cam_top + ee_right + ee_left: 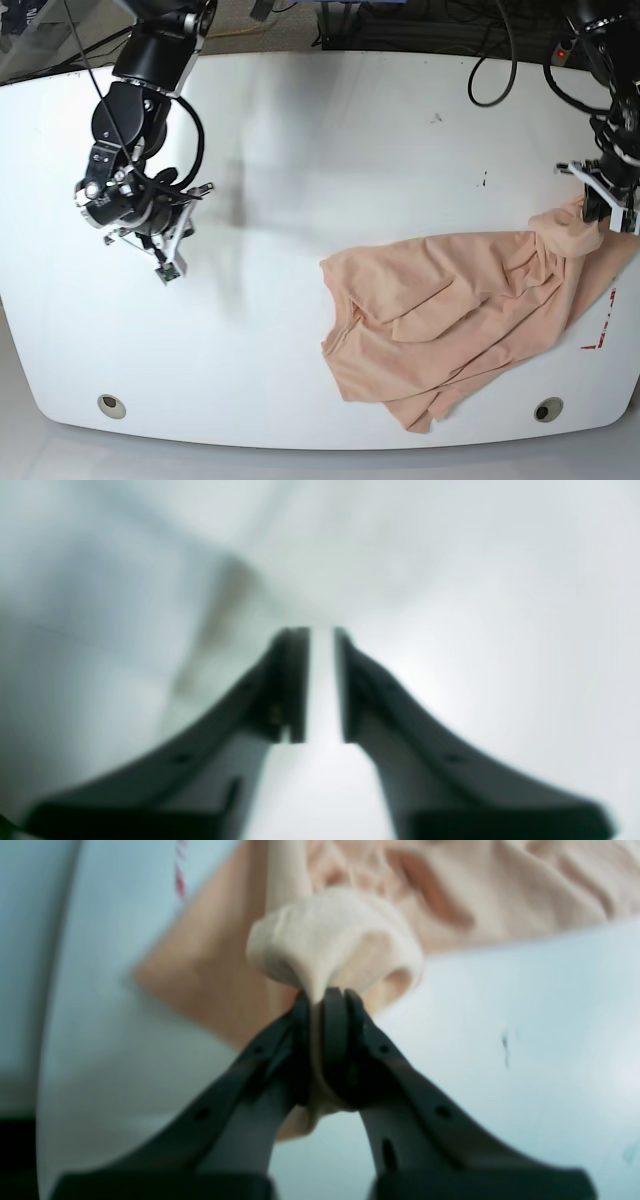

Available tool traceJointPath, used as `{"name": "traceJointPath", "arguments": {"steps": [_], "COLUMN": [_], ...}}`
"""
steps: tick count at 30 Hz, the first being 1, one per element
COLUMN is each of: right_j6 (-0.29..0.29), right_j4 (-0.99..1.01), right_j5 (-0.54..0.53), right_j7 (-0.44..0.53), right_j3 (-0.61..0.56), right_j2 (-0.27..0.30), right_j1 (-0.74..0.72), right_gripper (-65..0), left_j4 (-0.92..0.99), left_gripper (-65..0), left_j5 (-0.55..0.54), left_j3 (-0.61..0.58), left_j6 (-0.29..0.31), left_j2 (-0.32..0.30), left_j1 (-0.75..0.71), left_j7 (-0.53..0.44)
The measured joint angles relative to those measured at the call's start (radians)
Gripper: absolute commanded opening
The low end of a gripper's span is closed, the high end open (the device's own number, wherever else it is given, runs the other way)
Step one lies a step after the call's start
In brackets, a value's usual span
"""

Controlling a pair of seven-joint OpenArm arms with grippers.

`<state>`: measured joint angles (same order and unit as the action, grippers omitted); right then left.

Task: Fold the T-shirt properly
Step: 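Release the right gripper and grasp the shirt near the sleeve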

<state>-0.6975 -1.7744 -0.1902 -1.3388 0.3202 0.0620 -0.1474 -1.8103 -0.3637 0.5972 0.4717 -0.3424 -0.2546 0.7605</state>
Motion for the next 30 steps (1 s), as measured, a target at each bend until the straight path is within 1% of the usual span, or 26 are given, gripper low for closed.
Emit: {"name": "traceJointPath", "arguments": {"steps": [2,3,4,5,6,8,10,13,15,18,20,22,24,27,30], "right_j6": [0.0,0.0,0.0,0.0,-0.005,-0.003,0.001,0.001,0.002,0.002,0.008,0.006,0.009,0.008,0.009], "right_j4": [0.032,0.056,0.079,0.113,0.154,0.23,0.321,0.449,0.549,0.68,0.758,0.802,0.836,0.859,0.866], "right_j5": [-0.001,0.003,0.002,-0.002,-0.009,-0.008,0.006,-0.001,0.0,0.001,0.002,0.001,0.006,0.001,0.006], "right_j7": [0.045,0.075,0.095,0.13,0.151,0.198,0.238,0.324,0.353,0.407,0.434,0.468,0.483,0.522,0.528], "right_j3": [-0.039,-0.061,-0.079,-0.1,-0.114,-0.136,-0.15,-0.153,-0.158,-0.157,-0.158,-0.155,-0.156,-0.157,-0.157], "right_j2": [-0.014,-0.014,-0.015,-0.018,-0.021,-0.018,-0.028,-0.042,-0.058,-0.08,-0.09,-0.103,-0.117,-0.132,-0.148], "right_j1": [-0.005,-0.01,-0.018,-0.031,-0.048,-0.085,-0.137,-0.207,-0.253,-0.307,-0.332,-0.345,-0.357,-0.363,-0.364], "right_gripper": [-22.0,-17.3,-10.3,-4.8,-3.5,-3.3,-5.4,-11.6,-16.6,-20.3,-20.5,-20.5,-20.5,-20.5,-20.5], "left_j4": [0.002,0.004,0.004,0.004,0.003,0.003,0.003,0.004,0.005,0.005,0.005,0.005,0.005,0.005,0.005], "left_gripper": [-65.0,-65.0,-65.0,-65.0,-65.0,-65.0,-65.0,-65.0,-65.0,-65.0,-65.0,-65.0,-65.0,-65.0,-65.0], "left_j5": [0.02,0.027,0.026,0.024,0.015,0.005,0.008,0.015,0.021,0.01,0.011,0.015,0.014,0.011,0.011], "left_j3": [0.025,0.033,0.036,0.038,0.047,0.068,0.09,0.105,0.105,0.101,0.101,0.102,0.103,0.102,0.103], "left_j6": [-0.003,-0.005,-0.012,-0.011,-0.007,-0.001,0.0,-0.004,-0.004,-0.002,-0.001,-0.003,-0.003,-0.003,-0.003], "left_j2": [-0.002,-0.006,-0.011,-0.017,-0.017,-0.012,-0.013,-0.016,-0.015,-0.016,-0.015,-0.016,-0.016,-0.016,-0.016], "left_j1": [-0.027,-0.034,-0.042,-0.05,-0.057,-0.068,-0.085,-0.098,-0.097,-0.109,-0.118,-0.122,-0.122,-0.122,-0.126], "left_j7": [0.007,0.009,0.008,0.0,-0.003,-0.009,-0.005,-0.005,-0.003,-0.009,-0.008,-0.006,-0.006,-0.007,-0.006]}}
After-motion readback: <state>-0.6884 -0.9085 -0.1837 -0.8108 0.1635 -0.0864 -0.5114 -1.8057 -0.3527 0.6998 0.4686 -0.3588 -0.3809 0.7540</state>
